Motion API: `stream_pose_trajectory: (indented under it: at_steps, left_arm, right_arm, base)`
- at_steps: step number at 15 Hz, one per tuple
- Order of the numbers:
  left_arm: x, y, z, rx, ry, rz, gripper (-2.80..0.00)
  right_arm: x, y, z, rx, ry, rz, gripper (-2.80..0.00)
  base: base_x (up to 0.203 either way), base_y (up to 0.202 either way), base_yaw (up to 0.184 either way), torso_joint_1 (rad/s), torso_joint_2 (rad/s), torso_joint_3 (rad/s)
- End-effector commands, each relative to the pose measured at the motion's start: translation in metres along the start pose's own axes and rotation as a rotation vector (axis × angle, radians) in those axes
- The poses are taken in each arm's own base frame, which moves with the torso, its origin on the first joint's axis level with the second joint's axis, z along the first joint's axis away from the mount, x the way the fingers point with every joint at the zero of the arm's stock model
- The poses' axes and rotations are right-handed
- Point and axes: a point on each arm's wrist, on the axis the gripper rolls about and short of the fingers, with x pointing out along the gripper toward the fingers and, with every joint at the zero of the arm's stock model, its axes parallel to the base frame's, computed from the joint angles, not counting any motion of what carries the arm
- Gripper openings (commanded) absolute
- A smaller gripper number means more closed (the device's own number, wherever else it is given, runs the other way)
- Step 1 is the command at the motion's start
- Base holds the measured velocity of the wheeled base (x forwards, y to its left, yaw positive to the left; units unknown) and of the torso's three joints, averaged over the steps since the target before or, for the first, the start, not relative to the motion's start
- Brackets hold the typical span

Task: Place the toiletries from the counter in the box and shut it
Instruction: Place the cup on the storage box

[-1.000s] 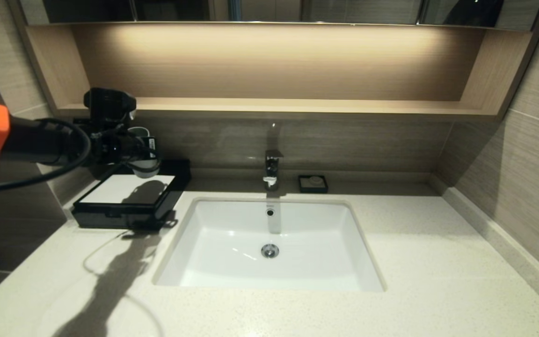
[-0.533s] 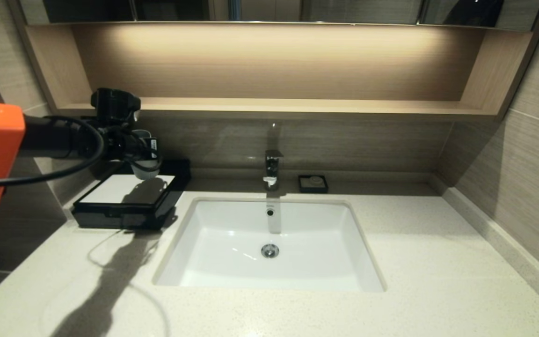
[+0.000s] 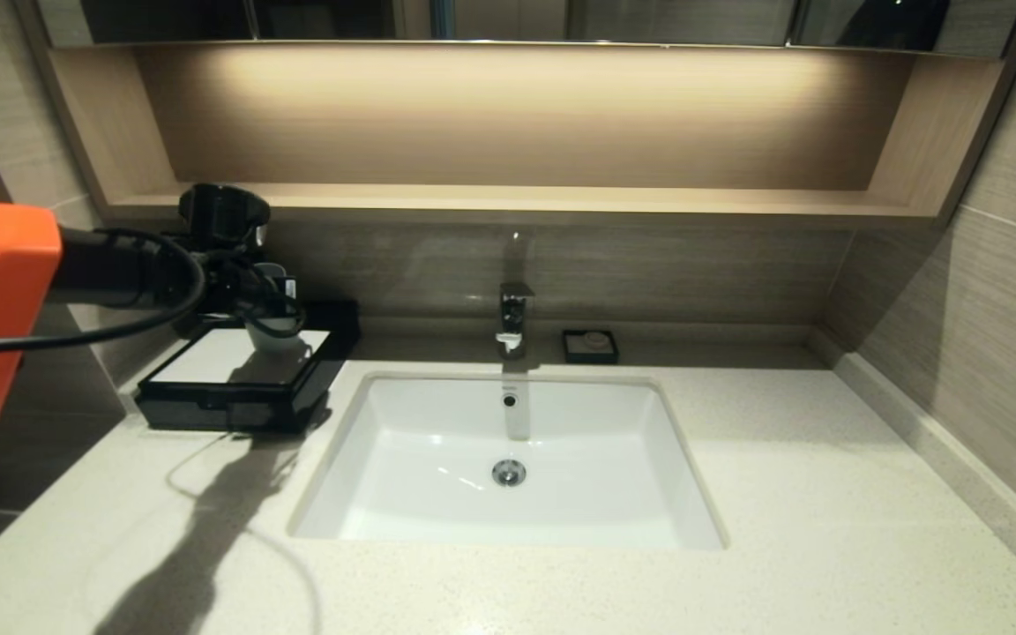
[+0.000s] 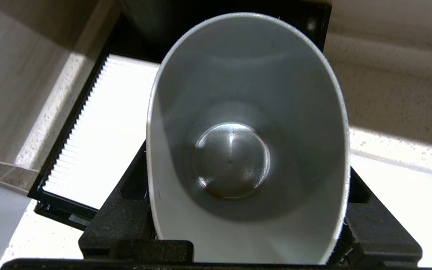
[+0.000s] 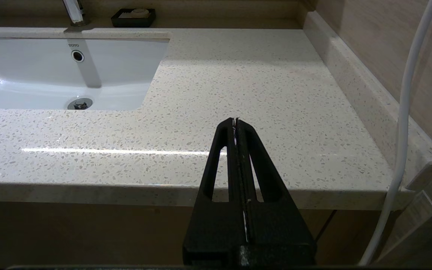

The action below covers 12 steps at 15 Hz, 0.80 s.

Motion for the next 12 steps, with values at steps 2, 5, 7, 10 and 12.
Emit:
stream_pose_trajectory:
  at_steps: [2, 5, 7, 10, 12]
  left_arm:
    - [-0.0007, 0.0008, -0.0040, 0.000, 0.014, 0.002, -2.80]
    - [-0.0001, 0.0021, -0.0044, -0.001, 0.018, 0.005, -2.80]
    - [0.0025, 0.0043, -0.0054, -0.002, 0.022, 0.013, -2.80]
    - [0.0038, 0.0068, -0.0055, -0.004, 0.023, 0.016, -2.80]
    - [0.0046, 0.0066, -0.0069, -0.003, 0.029, 0.016, -2.80]
  right_arm:
    - [-0.0001, 0.0000, -0.0001, 0.000, -0.001, 0.000, -2.80]
    - [0.0000, 0.0000, 0.0000, 0.000, 0.000, 0.000, -2.80]
    - [0.0001, 0.0000, -0.0004, 0.000, 0.001, 0.000, -2.80]
    - [0.0000, 0.0000, -0.0003, 0.000, 0.000, 0.000, -2.80]
    - [-0.0001, 0.0000, 0.0000, 0.000, -0.002, 0.000, -2.80]
  base:
    - [0.000, 0.000, 0.000, 0.000, 0.00, 0.000]
    - [0.000, 0.000, 0.000, 0.000, 0.00, 0.000]
    - [0.000, 0.000, 0.000, 0.000, 0.00, 0.000]
    - [0.000, 0.000, 0.000, 0.000, 0.00, 0.000]
    - [0.000, 0.000, 0.000, 0.000, 0.00, 0.000]
